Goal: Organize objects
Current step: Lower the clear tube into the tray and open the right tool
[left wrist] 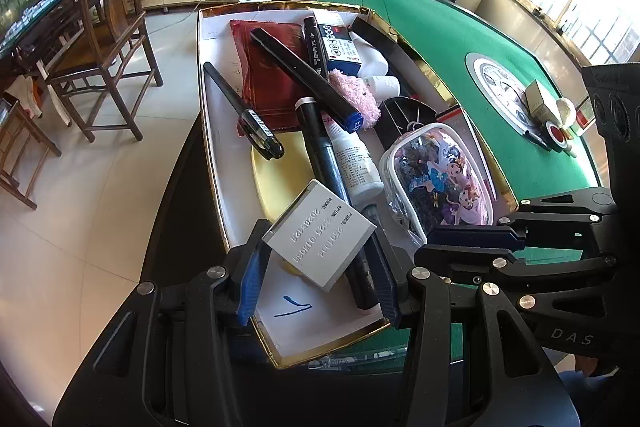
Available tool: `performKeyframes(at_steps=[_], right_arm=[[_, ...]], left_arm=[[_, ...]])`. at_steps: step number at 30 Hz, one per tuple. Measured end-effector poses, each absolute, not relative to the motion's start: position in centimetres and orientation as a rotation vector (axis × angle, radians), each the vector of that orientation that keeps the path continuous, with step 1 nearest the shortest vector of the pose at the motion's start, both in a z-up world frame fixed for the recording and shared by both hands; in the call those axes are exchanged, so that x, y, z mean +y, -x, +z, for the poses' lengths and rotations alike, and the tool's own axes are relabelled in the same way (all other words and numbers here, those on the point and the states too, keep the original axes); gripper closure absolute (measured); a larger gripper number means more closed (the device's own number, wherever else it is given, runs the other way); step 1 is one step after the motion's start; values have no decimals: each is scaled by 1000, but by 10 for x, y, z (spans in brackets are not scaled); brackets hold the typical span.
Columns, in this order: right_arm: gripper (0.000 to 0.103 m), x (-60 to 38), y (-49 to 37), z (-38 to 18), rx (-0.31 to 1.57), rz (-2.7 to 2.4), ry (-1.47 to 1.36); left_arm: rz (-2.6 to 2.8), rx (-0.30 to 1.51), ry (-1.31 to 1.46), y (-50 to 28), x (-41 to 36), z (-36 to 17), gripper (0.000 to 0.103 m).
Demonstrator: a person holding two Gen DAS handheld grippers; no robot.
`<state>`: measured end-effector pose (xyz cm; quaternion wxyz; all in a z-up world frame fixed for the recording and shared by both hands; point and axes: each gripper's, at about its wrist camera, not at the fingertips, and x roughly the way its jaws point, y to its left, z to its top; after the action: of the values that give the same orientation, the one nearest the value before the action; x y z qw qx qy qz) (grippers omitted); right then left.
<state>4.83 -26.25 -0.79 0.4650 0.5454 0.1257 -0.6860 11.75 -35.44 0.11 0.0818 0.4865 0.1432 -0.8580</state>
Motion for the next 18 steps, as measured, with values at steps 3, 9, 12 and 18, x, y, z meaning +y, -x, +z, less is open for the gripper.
performKeyframes(at_steps=[3,9,12,18], right_arm=[[90,-259,-49,-5,292,-1687,-1338],[90,-248,-49,1,257,-1702,-1334],[90,-243,-48,4,235,-1718,-1331],[90,-223,-42,11,178,-1748,-1320]], left_arm=[[-2564,425,-1454,-118,-353,2,56],[-2557,427,-1449,-116,-349,7,56],[-2552,428,-1437,-116,-349,10,56],[-2543,443,-1418,-110,-345,19,56]])
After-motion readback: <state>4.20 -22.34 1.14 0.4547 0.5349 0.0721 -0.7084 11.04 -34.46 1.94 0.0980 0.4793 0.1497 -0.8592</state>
